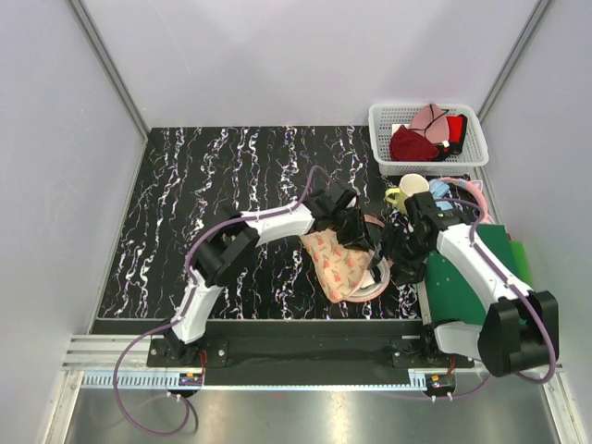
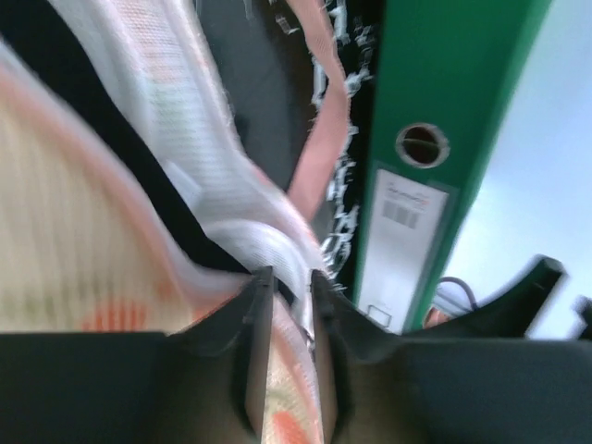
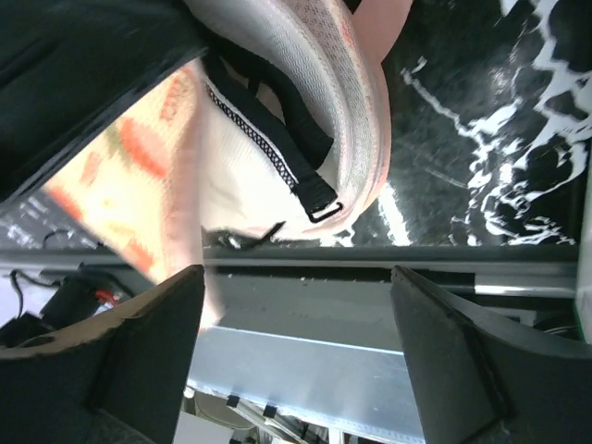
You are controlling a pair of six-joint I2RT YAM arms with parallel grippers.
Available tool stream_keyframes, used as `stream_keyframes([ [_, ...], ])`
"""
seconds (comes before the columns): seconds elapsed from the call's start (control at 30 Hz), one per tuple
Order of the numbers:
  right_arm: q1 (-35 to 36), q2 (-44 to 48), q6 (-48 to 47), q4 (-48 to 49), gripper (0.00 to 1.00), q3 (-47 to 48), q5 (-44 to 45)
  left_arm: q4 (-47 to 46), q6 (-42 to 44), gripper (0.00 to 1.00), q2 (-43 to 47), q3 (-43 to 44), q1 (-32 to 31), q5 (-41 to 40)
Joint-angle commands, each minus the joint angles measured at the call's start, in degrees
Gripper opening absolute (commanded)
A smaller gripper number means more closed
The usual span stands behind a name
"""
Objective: Place the bra in the laundry bag and zip it closed
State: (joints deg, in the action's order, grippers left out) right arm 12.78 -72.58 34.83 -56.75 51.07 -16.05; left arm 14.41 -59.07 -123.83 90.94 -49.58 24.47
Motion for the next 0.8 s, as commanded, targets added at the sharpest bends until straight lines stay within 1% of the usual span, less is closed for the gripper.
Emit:
stream_keyframes([
  [0.0,0.06,7.61,0.85,0.67,0.95,0.26,-5.38,-0.7,6.24,0.35,-0.27,2.57,0.01,4.88],
  [0.07,0.14,8.76,1.72,3.38,0.97,-1.31,-8.8,-0.7,7.03,0.36,-1.23,3.19,0.1,6.29],
  [0.2,0.14,7.63,2.26,6.04,0.97,-4.31,-11.89,-0.62,7.39,0.41,-2.82,5.83,0.1,8.22],
  [0.3,0.14,5.88,2.17,6.56,0.97,-5.8,-9.88,-0.09,7.74,0.46,-2.82,7.58,0.28,8.93],
  [0.37,0.06,4.82,2.08,7.96,0.96,-7.29,-8.04,2.36,9.67,0.52,-1.25,9.43,0.54,8.49],
  [0.47,0.06,1.3,2.52,10.77,0.94,-8.61,-6.19,4.31,11.78,0.61,2.09,9.7,1.77,7.96],
  [0.53,0.06,-0.89,2.96,14.19,0.91,-9.23,-5.92,5.53,14.23,0.64,6.22,9.35,3.78,8.05],
  [0.57,0.06,-1.51,3.57,15.08,0.9,-9.67,-6.01,5.62,15.46,0.68,7.62,8.13,4.66,8.05],
  [0.6,0.06,-2.47,3.75,15.61,0.89,-9.67,-5.75,5.89,16.87,0.7,11.21,7.16,6.85,7.79],
  [0.63,0.06,-2.83,3.84,15.97,0.86,-9.59,-5.48,6.24,20.01,0.72,12.9,5.93,8.09,7.0],
  [0.67,0.06,-3.18,3.58,15.88,0.85,-8.98,-3.83,6.59,21.61,0.76,14.65,2.96,10.88,6.47],
  [0.73,0.14,-4.24,3.14,15.88,0.83,-8.45,-1.89,8.51,24.51,0.77,17.74,-0.04,14.32,5.94],
  [0.77,0.06,-4.85,2.44,15.97,0.81,-7.66,-0.05,9.05,25.05,0.77,18.44,-1.45,17.91,6.38],
])
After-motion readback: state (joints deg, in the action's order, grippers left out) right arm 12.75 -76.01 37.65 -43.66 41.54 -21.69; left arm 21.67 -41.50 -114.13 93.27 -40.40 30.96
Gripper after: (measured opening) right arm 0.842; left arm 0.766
